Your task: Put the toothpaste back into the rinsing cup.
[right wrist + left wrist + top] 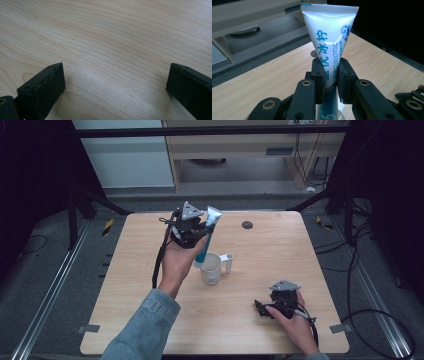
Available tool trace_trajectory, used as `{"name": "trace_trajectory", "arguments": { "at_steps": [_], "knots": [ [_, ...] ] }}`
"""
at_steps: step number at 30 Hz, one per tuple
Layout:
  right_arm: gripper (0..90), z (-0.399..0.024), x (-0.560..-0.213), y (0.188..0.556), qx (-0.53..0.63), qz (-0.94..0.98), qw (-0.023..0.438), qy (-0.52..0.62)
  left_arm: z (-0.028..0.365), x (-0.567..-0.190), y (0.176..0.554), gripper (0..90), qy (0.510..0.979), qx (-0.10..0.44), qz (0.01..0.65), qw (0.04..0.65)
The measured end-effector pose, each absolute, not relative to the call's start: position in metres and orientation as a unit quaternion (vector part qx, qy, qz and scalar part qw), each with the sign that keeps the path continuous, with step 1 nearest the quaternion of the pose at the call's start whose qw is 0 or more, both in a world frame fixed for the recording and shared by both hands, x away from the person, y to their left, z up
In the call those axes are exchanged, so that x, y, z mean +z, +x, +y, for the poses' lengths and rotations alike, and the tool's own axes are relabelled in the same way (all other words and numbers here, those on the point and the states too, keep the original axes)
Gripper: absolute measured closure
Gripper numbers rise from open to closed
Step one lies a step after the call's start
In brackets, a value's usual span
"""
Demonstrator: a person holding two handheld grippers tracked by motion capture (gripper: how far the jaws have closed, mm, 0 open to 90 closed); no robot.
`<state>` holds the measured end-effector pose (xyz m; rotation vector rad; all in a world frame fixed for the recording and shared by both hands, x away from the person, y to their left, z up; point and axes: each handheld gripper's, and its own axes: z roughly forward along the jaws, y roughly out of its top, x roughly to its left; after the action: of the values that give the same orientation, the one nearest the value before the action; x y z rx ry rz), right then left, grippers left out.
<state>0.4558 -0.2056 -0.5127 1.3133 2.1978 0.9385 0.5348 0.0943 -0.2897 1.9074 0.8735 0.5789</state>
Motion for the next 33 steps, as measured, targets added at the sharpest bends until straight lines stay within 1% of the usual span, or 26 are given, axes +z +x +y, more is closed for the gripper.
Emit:
{"name": "trace_trajectory", "arguments": {
  "at_steps": [4,10,20,25,33],
  "knots": [
    [2.1,-0.206,-0.513,0.456,0.336,0.789,0.206,0.472,0.093,-0.292,0.538,77.4,0.766,0.236,0.362,0.476],
    [2.1,-0.206,-0.513,0.456,0.335,0.791,0.206,0.469,0.090,-0.295,0.539,77.3,0.760,0.251,0.358,0.481],
    [2.1,-0.206,-0.513,0.456,0.335,0.791,0.206,0.469,0.087,-0.301,0.542,77.3,0.749,0.259,0.356,0.495],
    [2.1,-0.206,-0.513,0.456,0.335,0.791,0.207,0.468,0.086,-0.307,0.544,77.3,0.746,0.252,0.355,0.503],
    [2.1,-0.206,-0.513,0.456,0.335,0.791,0.207,0.469,0.085,-0.314,0.545,77.4,0.736,0.266,0.343,0.518]
  ]
}}
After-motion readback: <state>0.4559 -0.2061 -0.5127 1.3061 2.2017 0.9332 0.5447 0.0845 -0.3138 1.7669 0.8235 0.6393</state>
